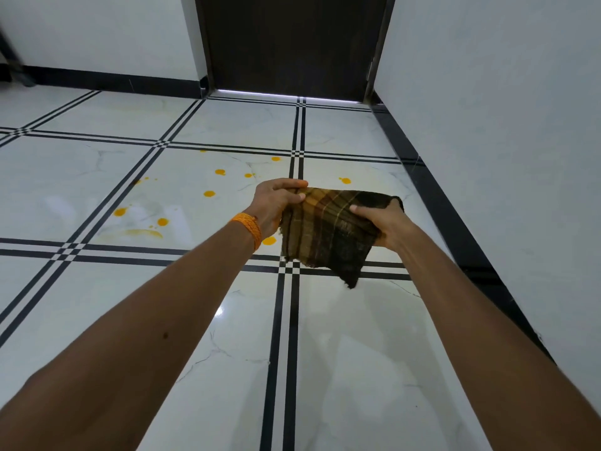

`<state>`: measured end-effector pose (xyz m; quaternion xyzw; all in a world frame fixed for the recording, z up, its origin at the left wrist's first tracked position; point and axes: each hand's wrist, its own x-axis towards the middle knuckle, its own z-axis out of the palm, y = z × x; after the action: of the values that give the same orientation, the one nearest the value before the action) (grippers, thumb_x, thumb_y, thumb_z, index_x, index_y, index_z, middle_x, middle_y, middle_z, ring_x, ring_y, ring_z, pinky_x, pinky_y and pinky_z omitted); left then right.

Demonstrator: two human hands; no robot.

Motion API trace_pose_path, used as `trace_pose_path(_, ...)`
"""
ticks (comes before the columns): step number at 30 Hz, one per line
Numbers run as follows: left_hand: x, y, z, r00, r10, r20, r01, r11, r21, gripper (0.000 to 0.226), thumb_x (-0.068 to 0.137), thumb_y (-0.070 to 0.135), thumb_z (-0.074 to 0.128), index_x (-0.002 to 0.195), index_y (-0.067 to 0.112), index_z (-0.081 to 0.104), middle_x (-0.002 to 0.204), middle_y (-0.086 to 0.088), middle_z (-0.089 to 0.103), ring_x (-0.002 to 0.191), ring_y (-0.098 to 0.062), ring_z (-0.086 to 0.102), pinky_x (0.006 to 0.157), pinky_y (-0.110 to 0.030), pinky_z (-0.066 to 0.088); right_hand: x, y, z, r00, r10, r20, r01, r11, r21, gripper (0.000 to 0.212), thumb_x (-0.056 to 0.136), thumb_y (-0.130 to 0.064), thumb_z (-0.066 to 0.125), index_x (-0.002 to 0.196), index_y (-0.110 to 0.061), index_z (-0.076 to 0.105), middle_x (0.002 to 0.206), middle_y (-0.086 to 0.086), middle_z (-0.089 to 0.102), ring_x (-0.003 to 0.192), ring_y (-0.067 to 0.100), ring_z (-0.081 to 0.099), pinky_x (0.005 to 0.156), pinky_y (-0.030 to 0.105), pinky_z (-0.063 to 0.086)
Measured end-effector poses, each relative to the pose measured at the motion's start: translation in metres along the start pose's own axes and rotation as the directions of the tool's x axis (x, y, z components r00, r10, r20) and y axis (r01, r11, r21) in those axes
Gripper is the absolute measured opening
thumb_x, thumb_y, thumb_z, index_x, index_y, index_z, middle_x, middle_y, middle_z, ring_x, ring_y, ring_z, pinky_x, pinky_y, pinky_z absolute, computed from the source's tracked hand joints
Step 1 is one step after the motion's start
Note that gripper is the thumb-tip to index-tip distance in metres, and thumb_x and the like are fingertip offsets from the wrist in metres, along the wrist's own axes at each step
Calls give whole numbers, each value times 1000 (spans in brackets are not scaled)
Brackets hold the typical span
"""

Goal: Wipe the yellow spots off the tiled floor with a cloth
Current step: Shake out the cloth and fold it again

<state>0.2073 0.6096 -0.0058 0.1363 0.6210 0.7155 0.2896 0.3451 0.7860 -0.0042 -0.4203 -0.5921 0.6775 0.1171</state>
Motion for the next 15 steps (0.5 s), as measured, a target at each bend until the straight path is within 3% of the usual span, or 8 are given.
trace_pose_path(3, 2, -2, 2, 999, 15, -37, -17, 999, -50, 33, 89, -16, 58, 114, 1, 71, 103, -17, 67, 82, -22, 69, 74, -27, 61, -7, -9, -1, 986, 134, 101, -134, 991, -7, 47, 86, -30, 80, 124, -8, 64, 111, 13, 75, 96, 26, 74, 69, 39, 63)
trace_pose_path(6, 3, -1, 6, 998, 0, -70, -7, 995, -99, 33, 90, -15, 57, 117, 1, 68, 92, -13, 66, 75, -20, 69, 76, -28, 62, -13, -11, -2, 968, 168, 187, -169, 986, -11, 26, 93, -22, 72, 114, -7, 68, 108, 14, 75, 93, 23, 72, 77, 38, 60)
trace_pose_path(8, 3, 0, 7, 996, -12, -91, 1, 993, -121, 32, 89, -14, 61, 115, 2, 69, 97, -16, 67, 81, -23, 70, 79, -29, 62, -10, -9, -5, 977, 144, 157, -145, 989, -5, 40, 92, -10, 73, 129, -2, 60, 109, 17, 73, 91, 24, 73, 72, 38, 61)
trace_pose_path(10, 2, 0, 8, 996, -5, -89, -6, 992, -124, 34, 87, -12, 64, 118, 2, 69, 101, -18, 68, 86, -25, 70, 78, -28, 61, -5, -9, -9, 994, 94, 57, -93, 996, -8, 77, 85, -1, 78, 149, 0, 35, 106, 19, 71, 82, 24, 76, 55, 37, 61)
trace_pose_path(12, 1, 0, 9, 996, 10, -89, -20, 993, -119, 38, 86, -12, 66, 122, 1, 67, 99, -16, 69, 85, -24, 70, 72, -26, 60, -2, -10, -12, 998, 57, 40, -58, 998, 22, 103, 82, 5, 78, 158, -10, 11, 111, 20, 67, 87, 26, 75, 51, 39, 62)
trace_pose_path(13, 1, 0, 10, 996, 14, -93, -25, 993, -117, 40, 85, -12, 67, 122, 1, 67, 99, -15, 69, 85, -23, 71, 69, -25, 60, -3, -12, -12, 995, 65, 75, -70, 995, 64, 101, 82, 6, 77, 159, -14, 14, 120, 21, 64, 98, 28, 73, 56, 40, 63)
trace_pose_path(15, 3, -2, 11, 996, 18, -93, -26, 996, -82, 44, 82, -12, 70, 124, 3, 67, 102, -16, 70, 87, -24, 72, 71, -26, 60, -7, -18, -14, 980, 65, 190, -82, 993, 81, 71, 84, 6, 75, 147, -9, 45, 130, 21, 62, 114, 30, 67, 69, 38, 64)
